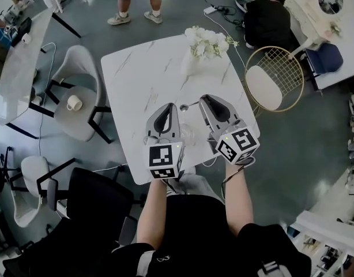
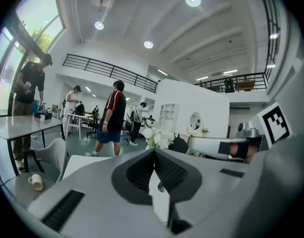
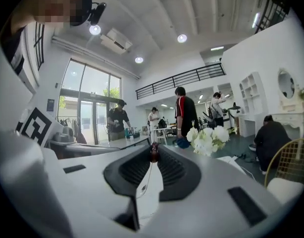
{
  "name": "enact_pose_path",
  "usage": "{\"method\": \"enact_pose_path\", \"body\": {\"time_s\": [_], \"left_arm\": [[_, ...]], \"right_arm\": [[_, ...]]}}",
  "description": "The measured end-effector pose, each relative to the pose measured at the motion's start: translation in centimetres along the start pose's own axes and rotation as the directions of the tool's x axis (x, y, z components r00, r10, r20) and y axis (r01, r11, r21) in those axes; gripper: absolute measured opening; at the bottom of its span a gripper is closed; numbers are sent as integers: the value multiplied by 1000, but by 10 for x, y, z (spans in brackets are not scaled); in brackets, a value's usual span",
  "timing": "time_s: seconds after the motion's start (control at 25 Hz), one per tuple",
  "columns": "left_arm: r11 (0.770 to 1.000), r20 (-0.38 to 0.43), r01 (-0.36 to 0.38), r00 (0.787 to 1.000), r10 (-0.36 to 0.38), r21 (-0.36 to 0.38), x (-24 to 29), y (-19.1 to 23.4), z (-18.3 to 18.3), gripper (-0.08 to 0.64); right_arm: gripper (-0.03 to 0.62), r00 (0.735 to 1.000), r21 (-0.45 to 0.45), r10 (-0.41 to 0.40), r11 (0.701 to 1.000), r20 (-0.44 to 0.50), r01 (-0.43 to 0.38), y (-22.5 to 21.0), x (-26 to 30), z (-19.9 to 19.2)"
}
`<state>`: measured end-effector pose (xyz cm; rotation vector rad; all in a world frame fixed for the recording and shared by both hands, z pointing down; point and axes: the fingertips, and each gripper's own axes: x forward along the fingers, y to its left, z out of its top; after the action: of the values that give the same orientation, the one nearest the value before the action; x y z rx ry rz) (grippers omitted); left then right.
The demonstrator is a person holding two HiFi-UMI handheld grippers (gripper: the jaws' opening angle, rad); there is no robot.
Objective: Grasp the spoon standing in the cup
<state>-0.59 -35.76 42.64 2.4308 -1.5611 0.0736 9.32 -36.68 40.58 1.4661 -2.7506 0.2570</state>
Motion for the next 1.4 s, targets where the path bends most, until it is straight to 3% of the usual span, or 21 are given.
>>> {"method": "enact_pose_path", "body": {"time_s": [0.24,0.44,0.88,1.4], "left_arm": [[998,106,-17,994,11,54,-3,-6,48,14],[994,188,-76,980,59,81,-7,-1,80,14],[987,220,-137,969,115,89,-11,5,94,14],[986,216,-126,971,101,105,0,5,94,14]], "right_arm": [[52,992,-54,-82,995,96,87,-9,-11,48],[52,971,-5,-167,985,172,170,-31,-20,70],[51,976,-23,-117,992,182,123,-23,-9,74],[51,980,-42,-89,994,178,98,-20,4,75]]}}
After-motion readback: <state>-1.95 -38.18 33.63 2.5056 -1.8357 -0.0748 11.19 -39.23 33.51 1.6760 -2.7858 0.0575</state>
